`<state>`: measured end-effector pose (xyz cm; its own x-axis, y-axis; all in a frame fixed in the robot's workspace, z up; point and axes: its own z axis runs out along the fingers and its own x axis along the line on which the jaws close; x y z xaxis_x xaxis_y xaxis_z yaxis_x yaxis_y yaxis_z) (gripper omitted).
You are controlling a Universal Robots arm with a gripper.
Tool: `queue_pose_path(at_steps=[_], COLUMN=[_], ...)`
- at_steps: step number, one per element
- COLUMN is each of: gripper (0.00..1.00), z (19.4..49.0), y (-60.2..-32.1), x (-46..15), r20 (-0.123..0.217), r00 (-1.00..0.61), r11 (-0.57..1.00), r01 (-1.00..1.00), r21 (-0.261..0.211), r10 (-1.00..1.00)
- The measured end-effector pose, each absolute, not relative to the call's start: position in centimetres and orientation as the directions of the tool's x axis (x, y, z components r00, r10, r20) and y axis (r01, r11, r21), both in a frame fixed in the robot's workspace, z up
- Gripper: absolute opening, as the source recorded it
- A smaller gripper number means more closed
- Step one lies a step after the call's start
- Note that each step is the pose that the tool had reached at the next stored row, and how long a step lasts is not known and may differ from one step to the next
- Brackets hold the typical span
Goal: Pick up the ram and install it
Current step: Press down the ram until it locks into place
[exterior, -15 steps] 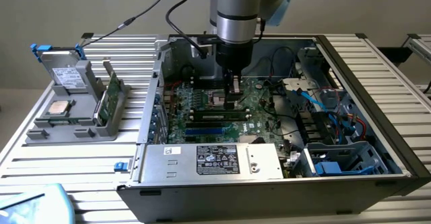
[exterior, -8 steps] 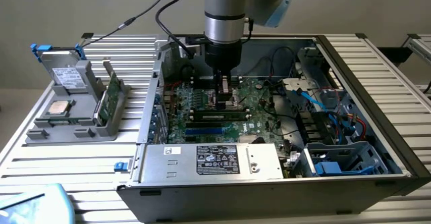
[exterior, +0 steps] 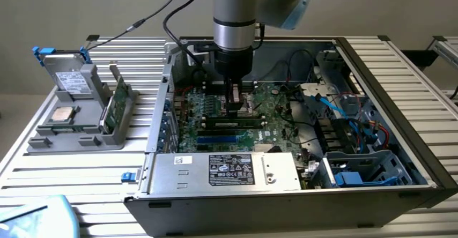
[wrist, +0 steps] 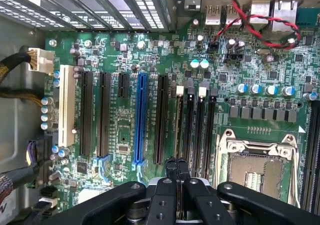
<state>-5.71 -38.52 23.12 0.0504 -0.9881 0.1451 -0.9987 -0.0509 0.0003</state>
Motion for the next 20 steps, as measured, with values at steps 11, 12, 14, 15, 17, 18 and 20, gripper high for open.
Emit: queue_pose_path(at_steps=[11, 12, 14, 15, 17, 18, 20], gripper=[0.11, 0.11, 0.11, 0.11, 0.11, 0.11, 0.11], z=[22.4, 22.4, 22.6, 23.0, 23.5, 23.6, 23.7], y=[-38.5, -38.5, -38.5, -38.5, -38.5, -38.5, -38.6], x=[-5.8, -5.8, -5.8, -5.8, -5.7, -5.6, -5.2], r20=[0.145, 0.145, 0.144, 0.144, 0.145, 0.145, 0.144], r00=[0.05, 0.05, 0.05, 0.05, 0.05, 0.05, 0.05], r11=[-0.051, -0.051, -0.051, -0.051, -0.051, -0.051, -0.051], r01=[-0.999, -0.999, -0.999, -0.999, -0.999, -0.999, -0.999], r21=[-0.003, -0.003, -0.004, -0.003, -0.003, -0.003, -0.003], r10=[-0.988, -0.988, -0.988, -0.988, -0.988, -0.988, -0.988])
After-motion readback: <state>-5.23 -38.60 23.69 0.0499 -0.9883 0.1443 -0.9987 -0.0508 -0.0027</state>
